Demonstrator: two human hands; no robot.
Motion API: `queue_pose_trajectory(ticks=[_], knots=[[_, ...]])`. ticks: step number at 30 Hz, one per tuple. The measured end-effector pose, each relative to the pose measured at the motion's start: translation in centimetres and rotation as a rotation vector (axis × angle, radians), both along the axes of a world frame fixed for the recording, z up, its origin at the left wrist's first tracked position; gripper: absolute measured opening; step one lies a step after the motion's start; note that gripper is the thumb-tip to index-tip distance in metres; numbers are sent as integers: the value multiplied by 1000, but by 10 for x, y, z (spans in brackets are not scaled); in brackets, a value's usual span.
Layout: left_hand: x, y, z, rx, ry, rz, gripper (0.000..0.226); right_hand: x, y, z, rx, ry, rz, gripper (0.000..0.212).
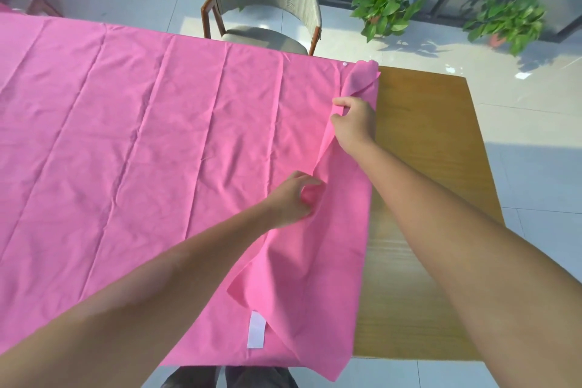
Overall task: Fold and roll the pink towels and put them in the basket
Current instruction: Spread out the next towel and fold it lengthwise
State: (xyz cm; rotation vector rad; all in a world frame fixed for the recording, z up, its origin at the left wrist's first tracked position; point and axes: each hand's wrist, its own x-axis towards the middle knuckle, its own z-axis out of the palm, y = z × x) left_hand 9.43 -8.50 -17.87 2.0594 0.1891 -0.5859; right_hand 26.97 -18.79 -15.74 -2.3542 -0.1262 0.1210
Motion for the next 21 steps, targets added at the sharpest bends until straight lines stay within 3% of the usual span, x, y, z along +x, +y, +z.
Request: queue_pose_trajectory(ticks=[6,10,21], knots=[[-44,22,36,-91,-53,149,77,-12,37,36,-71,44,156,60],[-71,48,64,-119,-33,234,88,-27,72,57,-130,28,303,61],[-140,115,110,-117,-102,457,83,-73,178,87,-185,-66,532,66]])
